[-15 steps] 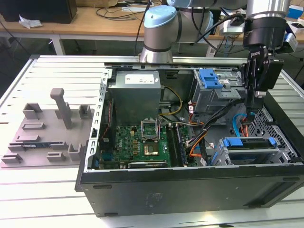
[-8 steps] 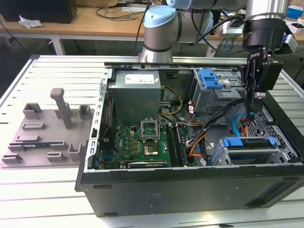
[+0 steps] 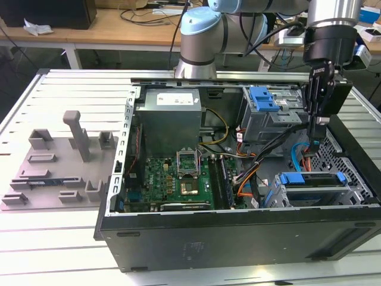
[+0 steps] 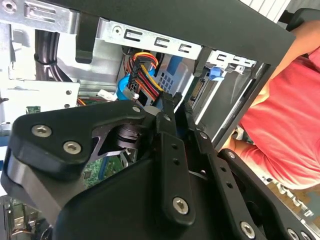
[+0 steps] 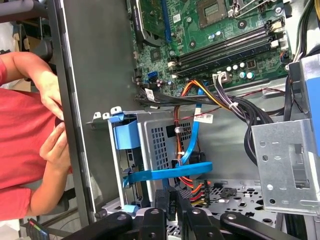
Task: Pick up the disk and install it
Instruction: 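Insert the first disk wire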
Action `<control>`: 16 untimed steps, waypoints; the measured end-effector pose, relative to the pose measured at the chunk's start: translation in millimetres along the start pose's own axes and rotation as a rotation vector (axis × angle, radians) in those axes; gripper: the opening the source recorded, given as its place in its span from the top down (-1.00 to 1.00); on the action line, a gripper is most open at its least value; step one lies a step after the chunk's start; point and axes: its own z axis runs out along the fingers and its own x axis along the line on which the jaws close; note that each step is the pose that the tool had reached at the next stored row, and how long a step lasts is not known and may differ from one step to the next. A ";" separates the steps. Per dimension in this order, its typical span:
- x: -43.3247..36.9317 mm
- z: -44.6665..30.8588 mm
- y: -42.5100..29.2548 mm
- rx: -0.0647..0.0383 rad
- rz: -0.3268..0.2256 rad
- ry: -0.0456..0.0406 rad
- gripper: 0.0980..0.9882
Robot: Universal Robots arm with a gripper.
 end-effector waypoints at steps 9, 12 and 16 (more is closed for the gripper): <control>-3.5 0.4 -0.1 0.002 0.000 0.0098 0.84; -3.6 0.4 -0.1 0.003 0.000 0.0165 0.84; 3.3 2.7 -1.4 0.001 -0.001 0.0045 0.84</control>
